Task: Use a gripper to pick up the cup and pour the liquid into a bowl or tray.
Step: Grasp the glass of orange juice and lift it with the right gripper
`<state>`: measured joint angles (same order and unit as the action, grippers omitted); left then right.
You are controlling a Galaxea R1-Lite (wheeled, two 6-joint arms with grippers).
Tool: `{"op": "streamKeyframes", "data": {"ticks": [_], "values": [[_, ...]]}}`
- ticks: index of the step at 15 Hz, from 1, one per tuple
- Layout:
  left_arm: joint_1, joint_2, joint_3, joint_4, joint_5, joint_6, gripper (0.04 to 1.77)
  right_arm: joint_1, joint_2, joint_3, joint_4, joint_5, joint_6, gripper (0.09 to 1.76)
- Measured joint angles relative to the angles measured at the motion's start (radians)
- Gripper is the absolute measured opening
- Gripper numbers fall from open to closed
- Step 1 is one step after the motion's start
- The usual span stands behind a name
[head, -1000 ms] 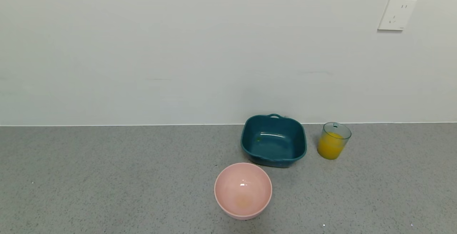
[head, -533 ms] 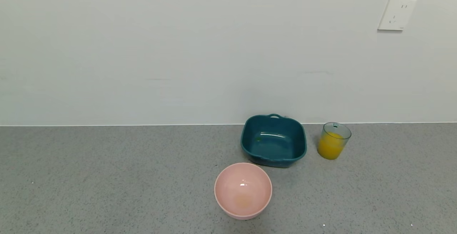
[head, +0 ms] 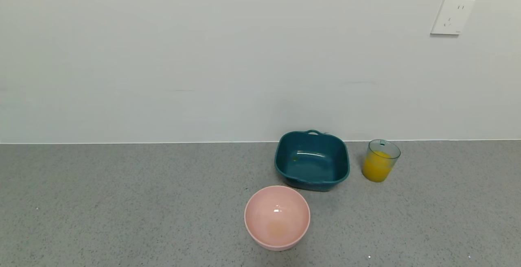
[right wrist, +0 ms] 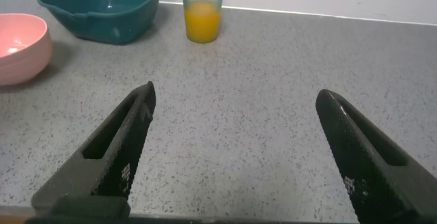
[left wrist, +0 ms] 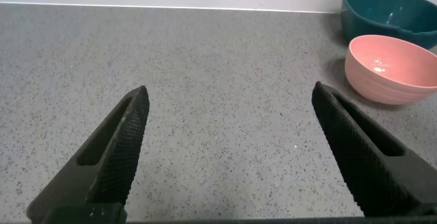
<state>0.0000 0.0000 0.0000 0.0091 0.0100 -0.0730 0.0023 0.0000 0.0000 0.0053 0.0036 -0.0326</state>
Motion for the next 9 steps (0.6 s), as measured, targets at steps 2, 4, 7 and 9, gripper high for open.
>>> {"op": "streamKeyframes", "data": {"ticks": [2, 4, 7, 9], "values": [[0.0, 0.0, 0.0, 0.0, 0.0, 0.0, 1.72, -0.003, 0.0, -0.009, 0.007, 0.003, -0.03, 1.71], [0.0, 0.0, 0.0, 0.0, 0.0, 0.0, 1.72, -0.003, 0.024, -0.066, 0.015, 0.001, -0.052, 1.71], [0.0, 0.0, 0.0, 0.0, 0.0, 0.0, 1.72, 0.0, 0.147, -0.219, 0.006, 0.004, -0.066, 1.71], [0.0, 0.0, 0.0, 0.0, 0.0, 0.0, 1.72, 0.0, 0.26, -0.314, -0.001, 0.004, -0.08, 1.71]]}}
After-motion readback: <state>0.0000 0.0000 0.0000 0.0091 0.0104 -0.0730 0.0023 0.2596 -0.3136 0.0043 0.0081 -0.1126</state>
